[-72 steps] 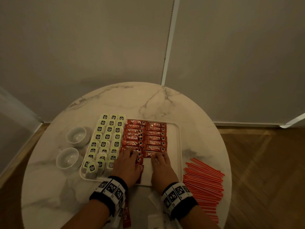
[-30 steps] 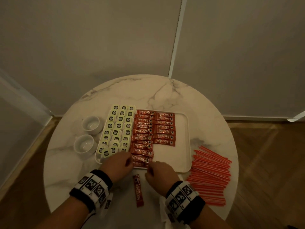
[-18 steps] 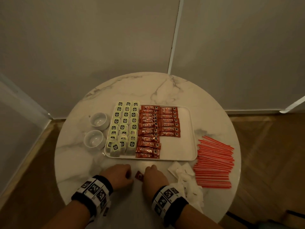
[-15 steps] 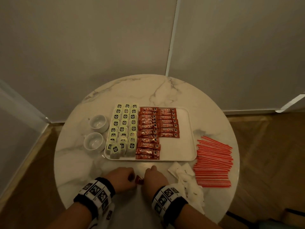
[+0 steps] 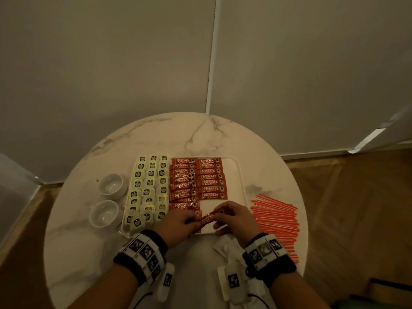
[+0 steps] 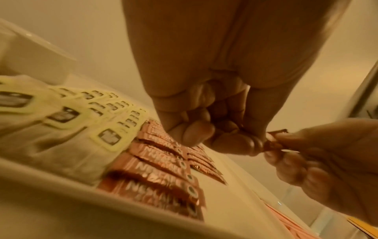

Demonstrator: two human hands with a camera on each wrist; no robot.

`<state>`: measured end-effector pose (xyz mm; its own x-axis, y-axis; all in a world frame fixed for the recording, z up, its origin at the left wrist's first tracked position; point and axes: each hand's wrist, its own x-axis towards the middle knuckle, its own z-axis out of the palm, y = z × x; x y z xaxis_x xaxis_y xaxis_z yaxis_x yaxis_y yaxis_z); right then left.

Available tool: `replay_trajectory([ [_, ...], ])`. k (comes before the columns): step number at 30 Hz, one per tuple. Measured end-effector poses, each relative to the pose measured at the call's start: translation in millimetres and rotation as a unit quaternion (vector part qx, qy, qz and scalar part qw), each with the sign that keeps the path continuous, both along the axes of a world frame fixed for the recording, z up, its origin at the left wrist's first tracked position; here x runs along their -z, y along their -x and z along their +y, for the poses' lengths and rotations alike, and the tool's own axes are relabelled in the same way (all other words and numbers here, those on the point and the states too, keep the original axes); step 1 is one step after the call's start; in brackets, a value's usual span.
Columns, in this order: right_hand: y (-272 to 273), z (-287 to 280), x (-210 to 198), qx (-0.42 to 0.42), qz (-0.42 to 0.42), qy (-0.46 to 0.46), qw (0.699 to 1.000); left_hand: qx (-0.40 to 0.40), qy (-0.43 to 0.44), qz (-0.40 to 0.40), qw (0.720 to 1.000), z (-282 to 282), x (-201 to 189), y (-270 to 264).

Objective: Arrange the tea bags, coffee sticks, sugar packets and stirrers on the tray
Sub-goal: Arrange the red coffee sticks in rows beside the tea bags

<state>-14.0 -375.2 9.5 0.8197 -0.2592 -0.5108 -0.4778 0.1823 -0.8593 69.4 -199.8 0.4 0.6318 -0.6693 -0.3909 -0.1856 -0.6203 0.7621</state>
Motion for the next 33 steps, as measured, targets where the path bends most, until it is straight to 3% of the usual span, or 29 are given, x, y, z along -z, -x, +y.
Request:
replay_trajectory([
  [3,-6,-28,3,-0.026,0.000,-0.015,1.000,0.011,-0.009,-0.004,1.000,-17,-1,-14],
  [6,-22,-49,9,-0.037,0.011,0.032,0.999,-0.017,-0.027,-0.003,0.999,-31,1,-29],
  [14,-86,-78,37,0.007,0.063,0.128,0.990,-0.241,-0.002,-0.001,0.971,-55,9,-55],
  [17,-97,-80,45,-0.016,0.097,0.178,0.979,-0.221,-0.011,0.031,0.975,-60,10,-55],
  [20,-102,-79,54,-0.026,0.109,0.201,0.973,-0.153,-0.050,0.065,0.985,-65,13,-54],
  [24,-106,-78,58,-0.030,0.104,0.219,0.970,-0.096,-0.113,0.063,0.987,-73,21,-52],
  [33,-115,-78,69,-0.045,0.126,0.331,0.934,-0.055,-0.120,0.048,0.990,-79,31,-45],
])
